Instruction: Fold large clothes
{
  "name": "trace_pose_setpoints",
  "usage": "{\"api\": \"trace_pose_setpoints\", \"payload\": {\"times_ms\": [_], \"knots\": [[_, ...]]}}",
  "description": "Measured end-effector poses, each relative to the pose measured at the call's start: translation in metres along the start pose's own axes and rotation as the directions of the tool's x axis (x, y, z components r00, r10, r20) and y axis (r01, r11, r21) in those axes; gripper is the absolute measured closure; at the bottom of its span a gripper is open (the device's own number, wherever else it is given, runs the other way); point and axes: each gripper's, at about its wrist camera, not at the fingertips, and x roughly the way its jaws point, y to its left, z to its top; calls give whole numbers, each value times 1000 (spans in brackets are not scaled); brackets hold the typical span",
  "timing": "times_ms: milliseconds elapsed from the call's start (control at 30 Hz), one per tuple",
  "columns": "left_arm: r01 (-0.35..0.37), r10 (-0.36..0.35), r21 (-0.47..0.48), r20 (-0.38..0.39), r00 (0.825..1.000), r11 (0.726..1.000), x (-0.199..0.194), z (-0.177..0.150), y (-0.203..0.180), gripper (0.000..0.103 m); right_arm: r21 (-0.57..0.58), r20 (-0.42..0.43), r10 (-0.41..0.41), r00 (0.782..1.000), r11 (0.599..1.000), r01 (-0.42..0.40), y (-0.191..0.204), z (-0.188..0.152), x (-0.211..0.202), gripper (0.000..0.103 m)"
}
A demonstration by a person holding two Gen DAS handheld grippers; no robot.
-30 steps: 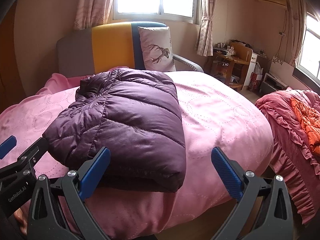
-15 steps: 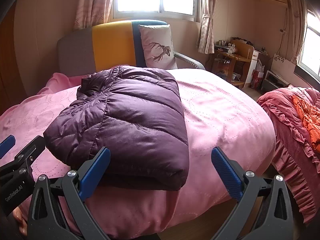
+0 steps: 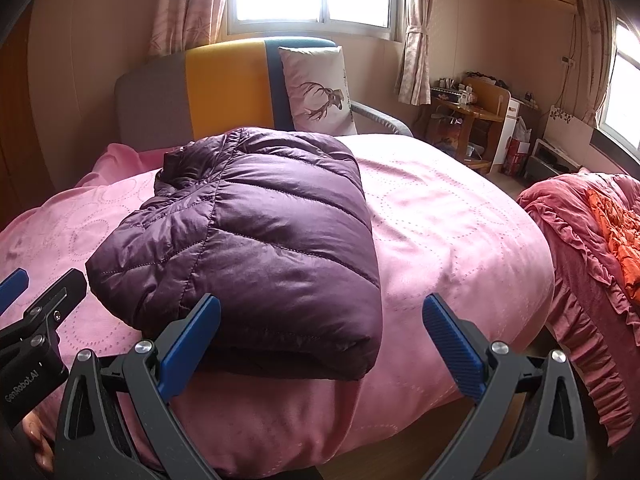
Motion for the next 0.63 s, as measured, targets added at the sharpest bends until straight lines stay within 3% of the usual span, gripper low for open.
{"api": "trace_pose_setpoints", "payload": {"times_ms": [633], "knots": [[-20,19,-38,-25,999,999,5,-4,11,4,3,-1,15,1000,1000,-15,0,0,2,2]]}}
